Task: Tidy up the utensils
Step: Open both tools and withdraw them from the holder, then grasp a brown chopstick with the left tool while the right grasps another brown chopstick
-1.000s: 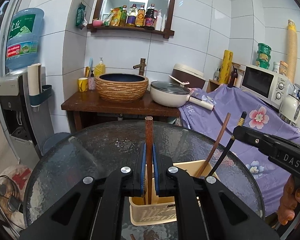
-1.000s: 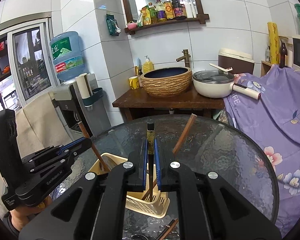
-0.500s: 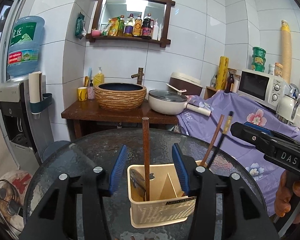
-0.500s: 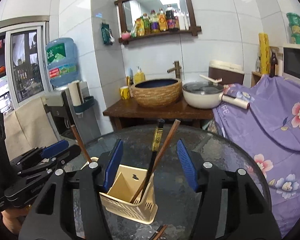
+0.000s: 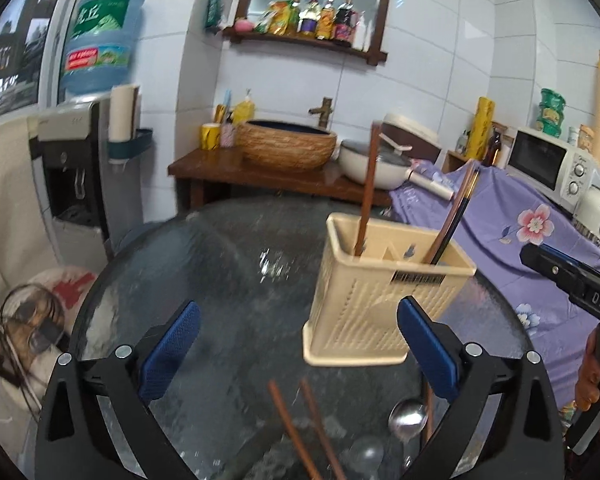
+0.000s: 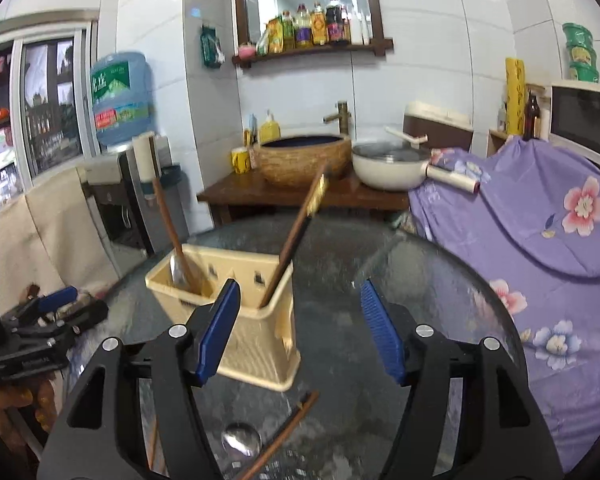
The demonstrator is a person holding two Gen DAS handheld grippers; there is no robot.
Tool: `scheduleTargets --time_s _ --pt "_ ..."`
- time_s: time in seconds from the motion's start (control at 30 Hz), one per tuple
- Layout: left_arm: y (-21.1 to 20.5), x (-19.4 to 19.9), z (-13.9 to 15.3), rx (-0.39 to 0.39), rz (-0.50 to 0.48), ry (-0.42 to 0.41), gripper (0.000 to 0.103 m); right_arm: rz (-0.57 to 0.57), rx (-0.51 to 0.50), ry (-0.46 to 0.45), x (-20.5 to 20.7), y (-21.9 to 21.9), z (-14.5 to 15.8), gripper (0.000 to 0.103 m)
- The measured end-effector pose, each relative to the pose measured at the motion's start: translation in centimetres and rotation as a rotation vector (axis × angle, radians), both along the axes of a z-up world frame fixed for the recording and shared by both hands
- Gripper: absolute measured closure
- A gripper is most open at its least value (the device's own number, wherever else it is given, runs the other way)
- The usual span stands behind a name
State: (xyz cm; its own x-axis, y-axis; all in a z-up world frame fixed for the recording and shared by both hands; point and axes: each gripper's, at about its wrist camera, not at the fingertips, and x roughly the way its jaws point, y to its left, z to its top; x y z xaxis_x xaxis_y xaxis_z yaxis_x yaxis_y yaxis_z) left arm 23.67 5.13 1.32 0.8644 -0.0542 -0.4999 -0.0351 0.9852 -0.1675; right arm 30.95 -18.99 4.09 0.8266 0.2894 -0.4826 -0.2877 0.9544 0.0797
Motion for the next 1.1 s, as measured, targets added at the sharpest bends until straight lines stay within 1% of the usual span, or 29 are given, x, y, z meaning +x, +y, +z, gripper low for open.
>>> scheduleTargets --time_s 0.1,0.2,0.23,0.3,0.33,0.37,0.43,0.5,0.63,0.7,0.9,1.0,1.07,1.1 --pt "0.1 -1.0 -2.0 0.042 0.026 0.061 0.006 0.011 -0.061 0.084 -0.8 0.4 -3.4 0.040" --pt "-0.3 -2.0 -3.8 0.081 0.018 0.110 0.007 0.010 -0.102 0.153 -1.3 0.6 -6.4 0.040" --pt "-0.4 -2.3 -4.3 0.092 0.015 0.123 0.007 0.005 -0.116 0.196 -1.4 0.6 -7.9 0.040" --pt "-0.8 -2.7 -5.6 0.121 0.011 0.156 0.015 0.000 -0.120 0.255 -1.4 0.5 -9.8 0.040" --pt "-0.8 -2.7 -6.2 0.130 0.012 0.176 0.021 -0.002 -0.120 0.278 -1.5 0.5 -10.7 0.040" --pt "-0.7 -2.8 -6.9 0.129 0.013 0.196 0.025 -0.005 -0.121 0.292 -1.6 0.6 -11.3 0.040" --pt "-0.5 -2.8 -7.7 0.105 0.010 0.222 0.032 -0.003 -0.129 0.328 -1.9 0.9 -12.7 0.040" --pt "-0.4 -2.9 -8.4 0.092 0.010 0.241 0.034 0.006 -0.141 0.349 -2.3 1.4 -13.9 0.040" --pt "-0.6 -3.1 -9.2 0.093 0.002 0.257 0.034 0.017 -0.180 0.364 -2.6 2.5 -14.9 0.040" --pt "-0.7 -3.2 -9.4 0.097 0.000 0.264 0.034 0.027 -0.181 0.366 -2.9 2.9 -15.3 0.040" --pt "-1.0 -3.1 -9.9 0.102 -0.002 0.276 0.034 0.034 -0.210 0.359 -2.9 3.6 -15.1 0.040" --pt "-1.0 -3.1 -10.1 0.105 0.000 0.282 0.034 0.035 -0.233 0.367 -2.9 3.1 -14.7 0.040" --pt "-0.7 -3.2 -10.1 0.111 0.005 0.285 0.034 -0.018 -0.276 0.373 -2.8 2.0 -14.7 0.042" --pt "-0.6 -3.2 -10.0 0.110 0.009 0.284 0.034 -0.032 -0.251 0.378 -2.9 0.8 -14.6 0.042"
